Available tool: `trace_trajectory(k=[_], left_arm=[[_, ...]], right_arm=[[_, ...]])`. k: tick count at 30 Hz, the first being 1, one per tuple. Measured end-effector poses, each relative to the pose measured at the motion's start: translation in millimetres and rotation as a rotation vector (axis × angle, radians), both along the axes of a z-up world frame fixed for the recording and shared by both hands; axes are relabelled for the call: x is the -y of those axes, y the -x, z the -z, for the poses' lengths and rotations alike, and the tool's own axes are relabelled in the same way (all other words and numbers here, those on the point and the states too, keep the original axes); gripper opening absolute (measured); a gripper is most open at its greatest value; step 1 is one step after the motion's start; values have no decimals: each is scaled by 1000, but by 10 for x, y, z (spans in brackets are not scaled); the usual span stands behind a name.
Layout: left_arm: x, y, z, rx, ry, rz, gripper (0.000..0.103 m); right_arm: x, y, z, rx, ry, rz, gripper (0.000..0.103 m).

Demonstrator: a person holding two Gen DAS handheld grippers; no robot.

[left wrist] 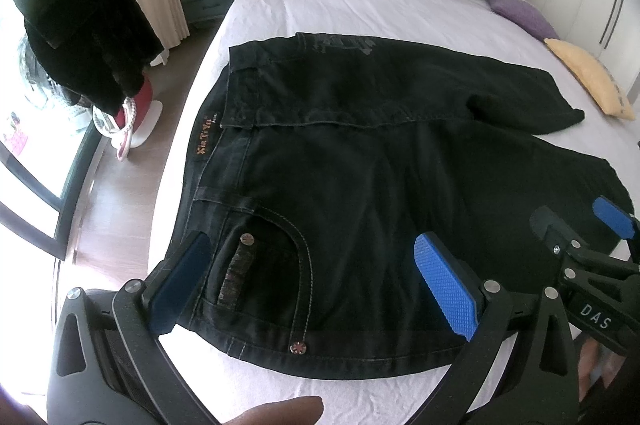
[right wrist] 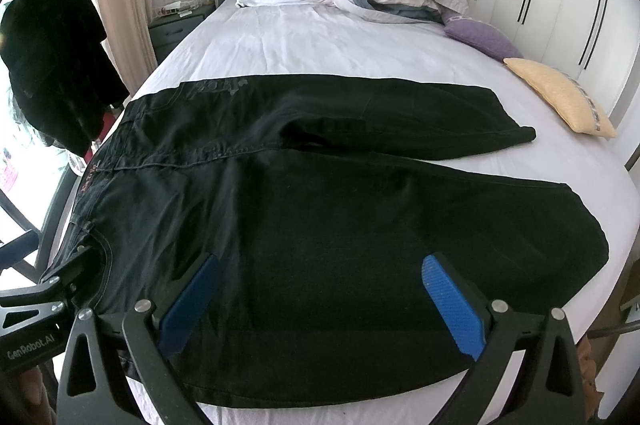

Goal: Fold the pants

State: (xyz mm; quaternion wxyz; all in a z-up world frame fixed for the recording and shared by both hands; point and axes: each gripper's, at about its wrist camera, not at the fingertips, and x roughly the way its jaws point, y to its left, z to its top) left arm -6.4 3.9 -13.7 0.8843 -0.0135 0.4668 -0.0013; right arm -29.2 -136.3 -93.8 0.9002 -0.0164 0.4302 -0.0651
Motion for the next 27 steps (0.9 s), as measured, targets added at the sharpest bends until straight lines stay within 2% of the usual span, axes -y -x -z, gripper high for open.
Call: trace_trajectory(k=[9,15,20,23,27], left_arm=[[-103,-231,-38,-3,3,11,103],[-243,-708,-130,-13,1,94,103],[-369,-1403,-302,-16,-74,176,103],[-445,-1976,-356,0,-110,260,103],[-441,-2756,-201,-84,-163,404,103]], right_arm=[[62,-125,8,-13,-47,-69,103],[174,-351,-152,8,-108,-194,103],[247,-662,-332,40,-93,-370,102],[286,-889,-395,36,-86,-497,93],[365,-1341,-422,-7,-67,-667,89]])
